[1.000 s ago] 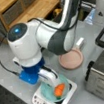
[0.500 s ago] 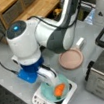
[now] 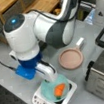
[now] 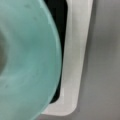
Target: Pick up the pan. Place the pan on the table. Pick up the bowl. Place the bowl on the stove.
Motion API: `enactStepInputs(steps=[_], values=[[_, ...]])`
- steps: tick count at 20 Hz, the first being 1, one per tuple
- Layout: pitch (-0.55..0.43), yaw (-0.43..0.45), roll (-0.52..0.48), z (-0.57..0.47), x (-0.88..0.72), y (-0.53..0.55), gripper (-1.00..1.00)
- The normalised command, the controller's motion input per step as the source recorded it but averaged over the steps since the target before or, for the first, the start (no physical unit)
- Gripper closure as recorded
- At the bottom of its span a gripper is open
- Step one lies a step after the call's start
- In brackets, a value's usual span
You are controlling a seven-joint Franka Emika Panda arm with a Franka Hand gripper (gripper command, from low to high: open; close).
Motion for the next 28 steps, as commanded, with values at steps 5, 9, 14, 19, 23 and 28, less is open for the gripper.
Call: enactStepInputs(steps=[5, 9, 14, 19, 23, 28], values=[[-0.008, 0.011, -0.236, 0.06, -0.26, 0.03, -1.0], [-0.005, 0.026, -0.232, 0.08, -0.27, -0.01, -1.0], [-0.029, 0.05, -0.224, 0.1, -0.34, -0.06, -1.0], [-0.059, 0.061, -0.201, 0.08, -0.54, -0.05, -1.0], [-0.127, 0.05, -0.194, -0.09, -0.71, 0.03, -1.0], [-0.197, 0.047, -0.203, -0.19, -0.76, 0.1, -1.0]])
